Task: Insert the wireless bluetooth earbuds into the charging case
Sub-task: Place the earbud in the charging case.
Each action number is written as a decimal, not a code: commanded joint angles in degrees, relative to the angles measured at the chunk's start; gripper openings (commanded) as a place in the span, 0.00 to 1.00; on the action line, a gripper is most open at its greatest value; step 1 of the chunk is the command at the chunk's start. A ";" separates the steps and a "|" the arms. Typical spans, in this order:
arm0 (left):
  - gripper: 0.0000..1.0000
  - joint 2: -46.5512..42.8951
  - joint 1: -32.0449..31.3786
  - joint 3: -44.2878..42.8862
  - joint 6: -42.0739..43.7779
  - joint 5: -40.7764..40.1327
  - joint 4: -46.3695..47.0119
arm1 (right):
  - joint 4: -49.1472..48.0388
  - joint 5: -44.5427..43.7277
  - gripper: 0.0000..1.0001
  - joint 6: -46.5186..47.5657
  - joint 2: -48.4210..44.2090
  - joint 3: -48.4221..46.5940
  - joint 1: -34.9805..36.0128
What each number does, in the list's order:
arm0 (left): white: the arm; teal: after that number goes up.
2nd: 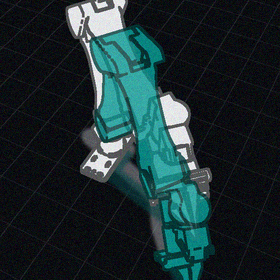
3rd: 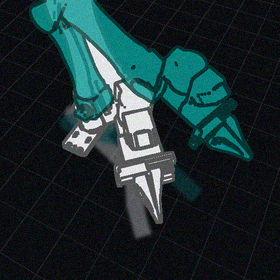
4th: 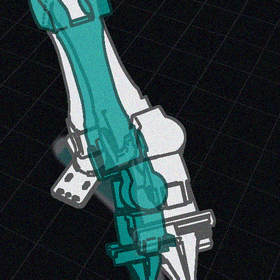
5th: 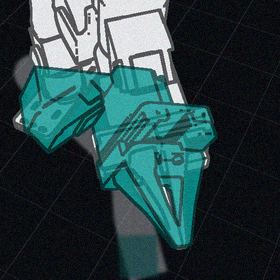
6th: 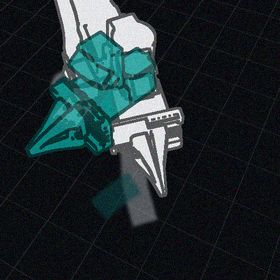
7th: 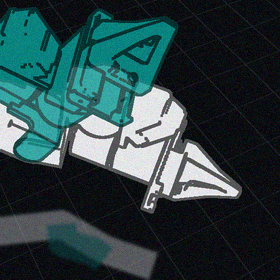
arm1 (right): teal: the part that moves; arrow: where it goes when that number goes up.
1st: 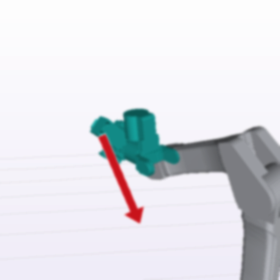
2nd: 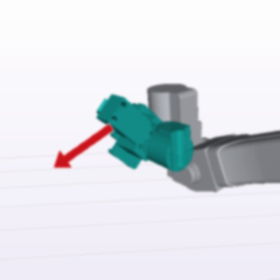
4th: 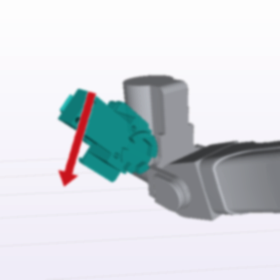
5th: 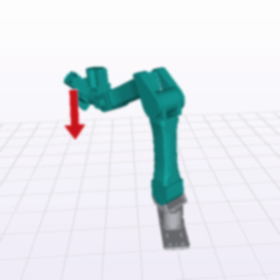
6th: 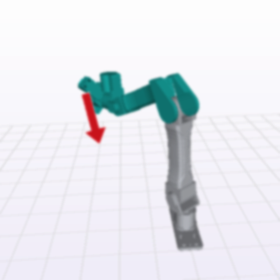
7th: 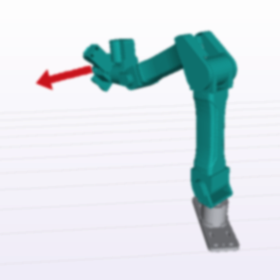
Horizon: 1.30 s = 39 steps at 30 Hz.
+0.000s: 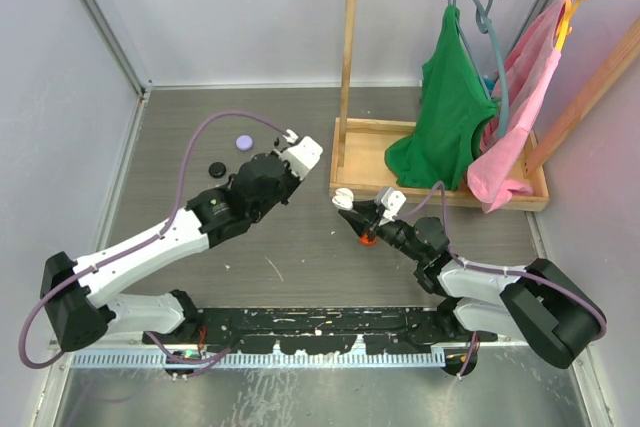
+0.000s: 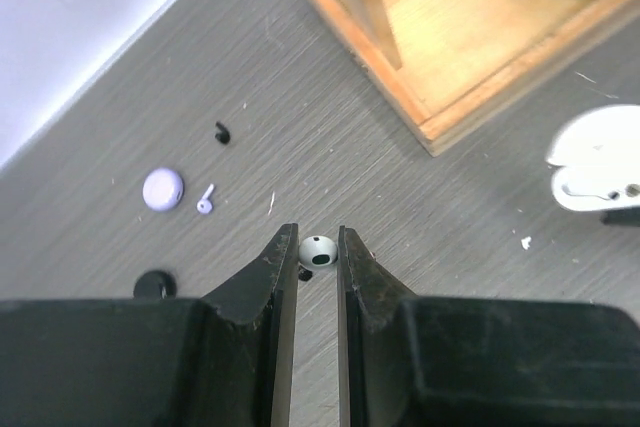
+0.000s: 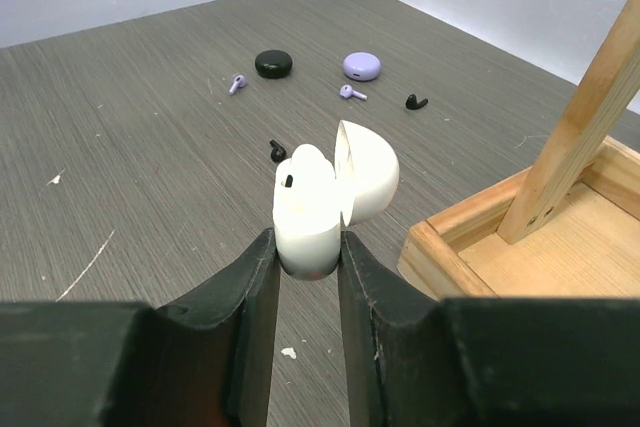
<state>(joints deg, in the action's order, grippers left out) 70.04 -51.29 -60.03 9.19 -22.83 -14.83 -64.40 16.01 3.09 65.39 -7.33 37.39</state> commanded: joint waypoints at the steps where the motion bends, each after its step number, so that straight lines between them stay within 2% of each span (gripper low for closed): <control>1: 0.14 -3.52 -3.64 1.65 9.74 2.28 6.63 | -2.13 0.66 0.01 -0.93 -1.32 -2.60 0.10; 12: 0.14 -6.01 -12.39 7.48 23.50 6.79 17.26 | -0.85 1.04 0.01 -2.44 -2.19 -3.34 0.13; 21: 0.14 -1.86 -16.65 7.10 31.41 5.37 23.33 | -0.56 2.26 0.01 -3.48 -1.93 -3.89 0.13; 39: 0.12 5.99 -18.23 6.83 39.05 3.75 28.70 | -0.97 3.39 0.01 -4.06 -2.55 -3.80 0.13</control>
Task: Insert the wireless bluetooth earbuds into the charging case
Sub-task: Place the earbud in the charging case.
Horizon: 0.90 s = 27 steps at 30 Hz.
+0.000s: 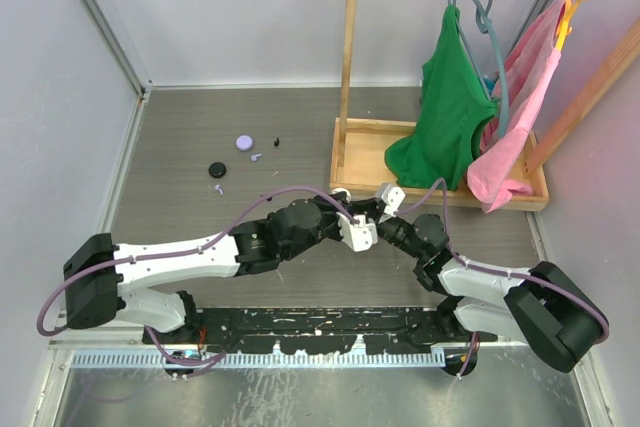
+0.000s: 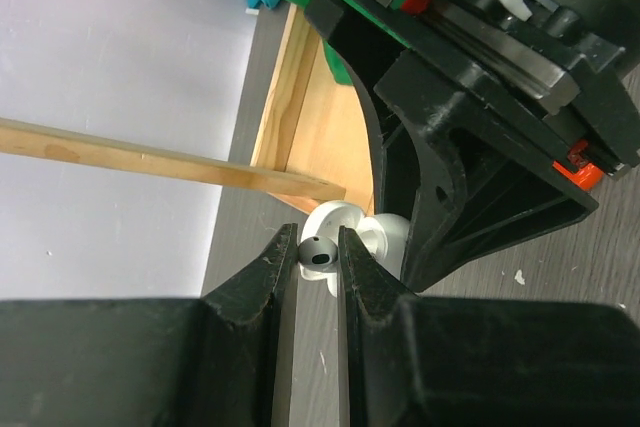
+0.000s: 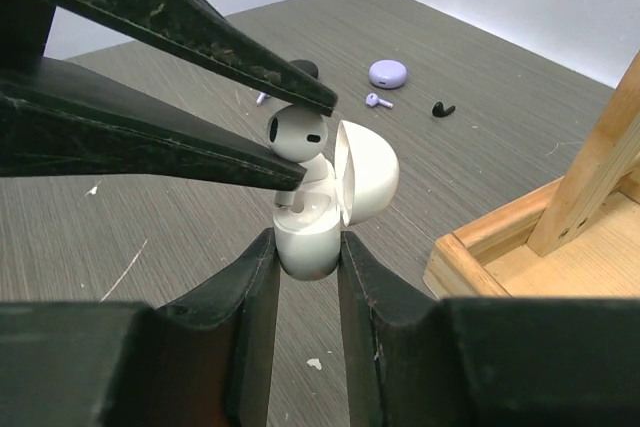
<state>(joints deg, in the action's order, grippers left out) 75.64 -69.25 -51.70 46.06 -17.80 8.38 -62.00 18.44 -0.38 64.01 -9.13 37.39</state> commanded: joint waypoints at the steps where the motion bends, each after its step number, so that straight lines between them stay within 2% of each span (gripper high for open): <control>1: 0.12 0.63 -0.27 -1.55 2.31 -1.38 5.69 | -3.51 0.98 0.01 -0.66 -1.24 -2.03 0.08; 27: 0.10 -1.27 -0.34 0.13 5.10 -2.53 0.53 | -4.34 0.28 0.01 -0.91 -1.43 -1.53 0.14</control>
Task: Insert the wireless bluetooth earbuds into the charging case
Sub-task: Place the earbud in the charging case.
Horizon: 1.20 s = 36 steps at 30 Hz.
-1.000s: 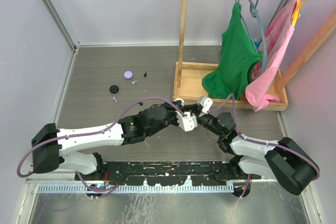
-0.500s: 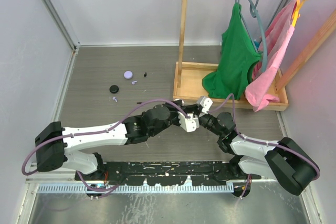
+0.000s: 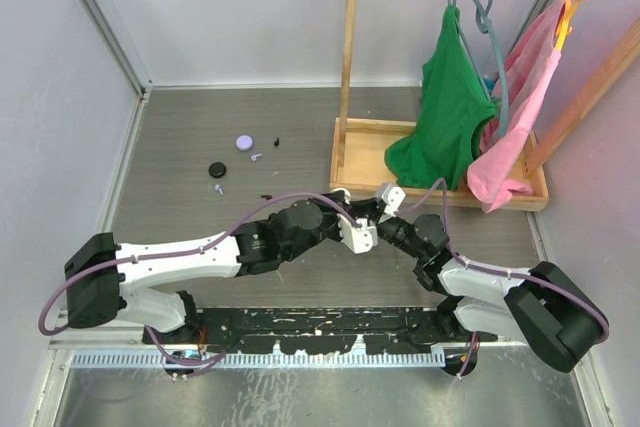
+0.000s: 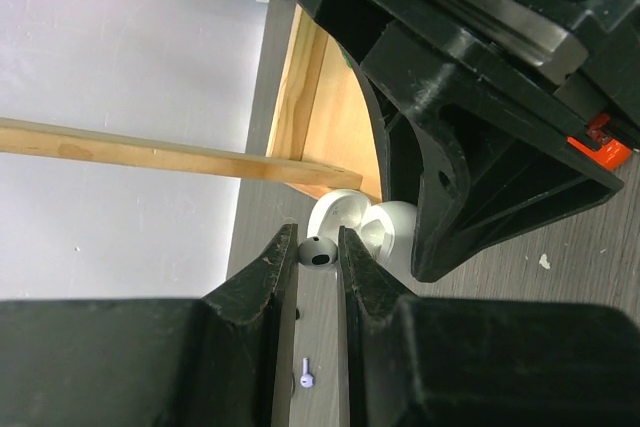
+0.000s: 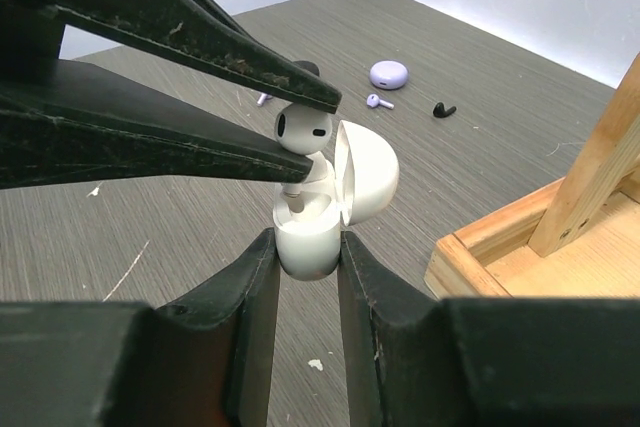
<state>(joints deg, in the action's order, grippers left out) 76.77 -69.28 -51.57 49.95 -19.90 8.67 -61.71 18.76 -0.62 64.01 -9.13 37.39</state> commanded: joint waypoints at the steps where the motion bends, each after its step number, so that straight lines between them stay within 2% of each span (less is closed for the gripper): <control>1: 0.10 -2.44 -0.34 0.06 1.34 -0.29 -0.01 | -4.73 -0.09 0.01 -0.70 -1.44 -1.50 0.08; 15: 0.14 -0.09 -2.00 -1.13 1.67 -1.26 -0.71 | -5.33 -0.31 0.01 -0.87 -1.25 -1.33 0.10; 23: 0.29 -0.55 -2.61 -1.33 0.30 -1.55 -1.22 | -5.53 -0.40 0.01 -0.96 -0.99 -1.34 0.10; 28: 0.34 -0.81 -2.98 -1.41 -0.03 -1.34 -1.46 | -5.54 -0.40 0.01 -0.95 -0.90 -1.37 0.06; 36: 0.43 -3.53 -3.23 -1.90 -6.06 -0.16 -1.95 | -5.44 -0.57 0.01 -0.95 -0.73 -1.31 0.13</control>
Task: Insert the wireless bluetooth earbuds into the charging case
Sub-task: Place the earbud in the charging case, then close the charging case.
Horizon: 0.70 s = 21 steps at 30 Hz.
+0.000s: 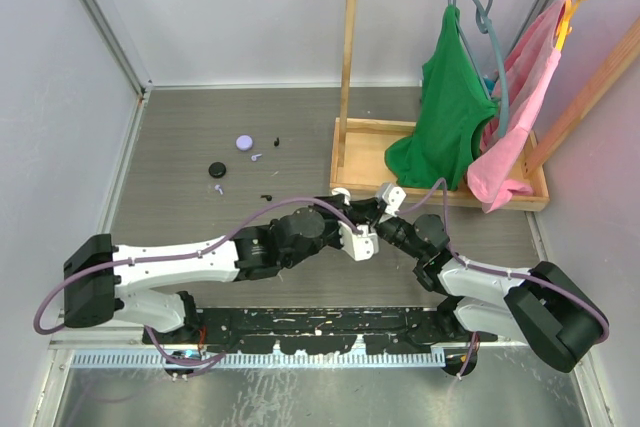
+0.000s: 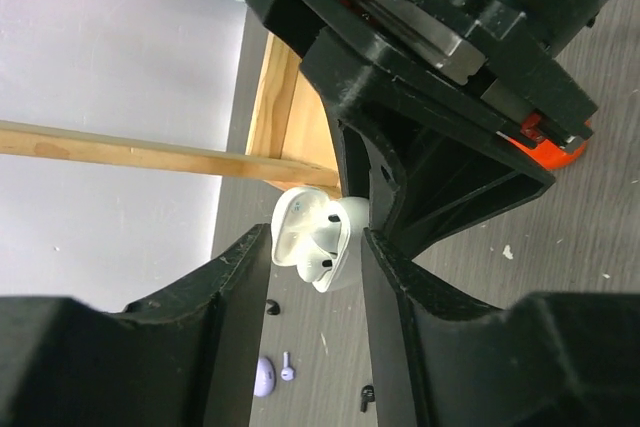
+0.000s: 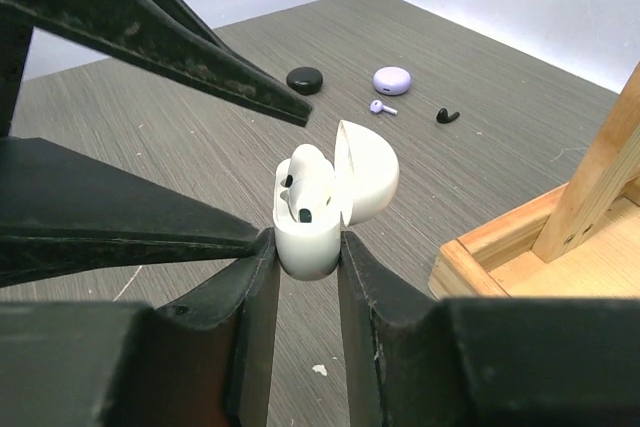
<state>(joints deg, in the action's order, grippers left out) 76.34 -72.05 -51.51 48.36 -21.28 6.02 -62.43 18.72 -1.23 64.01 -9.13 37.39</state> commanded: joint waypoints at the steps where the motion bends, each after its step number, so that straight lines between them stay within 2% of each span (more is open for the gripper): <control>1: 0.44 -4.75 -0.46 -1.94 -5.45 1.47 0.36 | -4.71 -0.53 0.01 -0.30 -0.73 -1.33 0.10; 5: 0.49 -8.75 -0.39 -1.69 -8.70 2.36 -1.79 | -4.77 -0.61 0.01 -0.26 -0.68 -1.33 0.10; 13: 0.53 -12.78 1.80 -1.94 -16.82 3.38 -5.45 | -4.73 -0.29 0.01 -0.24 -0.88 -1.22 0.10; 17: 0.57 -12.23 6.01 -3.82 -23.31 5.75 -7.86 | -5.70 0.69 0.01 -0.26 -1.08 -0.93 0.07; 21: 0.62 -12.39 12.97 -5.96 -32.01 14.57 -12.25 | -6.41 2.71 0.01 -0.23 -1.07 -0.91 0.12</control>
<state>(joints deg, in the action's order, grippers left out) 64.66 -64.25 -53.32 26.72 -14.50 -3.68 -63.24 19.27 -1.26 64.01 -9.13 37.39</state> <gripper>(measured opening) 0.596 0.326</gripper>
